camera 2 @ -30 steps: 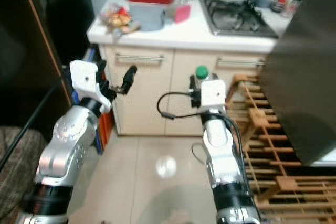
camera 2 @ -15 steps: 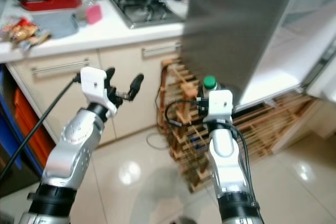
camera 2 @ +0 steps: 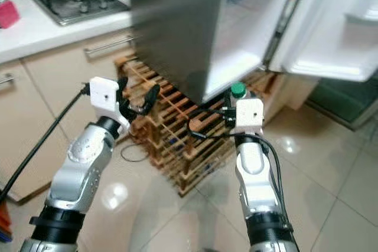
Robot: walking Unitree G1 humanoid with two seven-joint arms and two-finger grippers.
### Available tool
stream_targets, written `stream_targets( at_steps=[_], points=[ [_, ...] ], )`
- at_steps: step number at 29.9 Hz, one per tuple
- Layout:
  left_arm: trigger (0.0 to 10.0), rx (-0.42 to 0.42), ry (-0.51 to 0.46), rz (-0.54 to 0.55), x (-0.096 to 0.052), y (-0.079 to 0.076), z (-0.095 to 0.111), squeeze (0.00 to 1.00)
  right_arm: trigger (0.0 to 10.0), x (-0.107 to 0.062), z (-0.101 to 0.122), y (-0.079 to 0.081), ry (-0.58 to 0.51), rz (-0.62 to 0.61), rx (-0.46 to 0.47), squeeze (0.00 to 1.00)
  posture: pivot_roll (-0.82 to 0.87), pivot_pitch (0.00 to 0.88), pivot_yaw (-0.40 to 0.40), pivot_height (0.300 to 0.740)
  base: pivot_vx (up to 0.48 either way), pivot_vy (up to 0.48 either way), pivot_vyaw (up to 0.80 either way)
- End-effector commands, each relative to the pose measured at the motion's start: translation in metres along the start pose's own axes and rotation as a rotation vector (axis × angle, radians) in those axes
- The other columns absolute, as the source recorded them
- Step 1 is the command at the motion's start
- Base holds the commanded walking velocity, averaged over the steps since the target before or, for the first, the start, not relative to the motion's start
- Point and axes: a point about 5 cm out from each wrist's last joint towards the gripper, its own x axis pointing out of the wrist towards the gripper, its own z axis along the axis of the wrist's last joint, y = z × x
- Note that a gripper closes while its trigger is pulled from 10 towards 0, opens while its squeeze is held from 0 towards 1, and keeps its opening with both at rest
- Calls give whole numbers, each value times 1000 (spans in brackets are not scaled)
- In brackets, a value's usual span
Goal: Restocking fridge
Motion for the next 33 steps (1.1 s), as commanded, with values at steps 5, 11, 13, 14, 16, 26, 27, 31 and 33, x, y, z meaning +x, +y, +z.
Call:
stream_targets(
  at_steps=[5, 11, 13, 14, 16, 26, 27, 31, 33],
  points=[
    [10000, 3, -16, -37, 2, -7, 1, 0, 0, 5, 10, -5, -52, -16, -4, 0, -79, 0, -22, 740, 0, -464, 0],
    [10000, 41, 10, 6, 4, -3, -5, 0, 0, 2, 7, 0, -51, 13, -9, 0, -78, 0, -18, 740, 0, -448, 0],
    [10000, 41, 14, 50, 5, 1, -6, 0, 0, 1, 6, 0, -48, 15, -10, 0, -78, 0, -16, 740, 124, -204, 0],
    [10000, 38, 21, 66, 6, 3, -7, 0, 0, 1, 6, 0, -47, 15, -11, 0, -78, 0, -16, 740, 0, 0, 0],
    [10000, 30, 23, 43, 7, 2, -8, 0, 0, 1, 5, -1, -43, 13, -12, 0, -78, 0, -13, 740, 0, 0, 0],
    [10000, 43, 14, 9, 7, 2, -7, 0, 0, -3, 2, -1, -37, 10, -13, 0, -72, 0, -10, 740, 384, 0, 0],
    [10000, 44, 14, 5, 6, 2, -8, 0, 0, -5, -1, -1, -29, 7, -11, 0, -73, 0, -9, 740, 480, 0, 0],
    [10000, 42, 12, -9, 6, 0, -8, 0, 0, -6, -1, -1, -27, 3, -11, 0, -76, 0, -7, 740, 480, 0, 0],
    [10000, 40, 5, -20, 7, -2, -8, 0, 0, -6, -1, -2, -28, 0, -12, 0, -83, 0, -6, 740, 480, 0, 0]
  ],
)
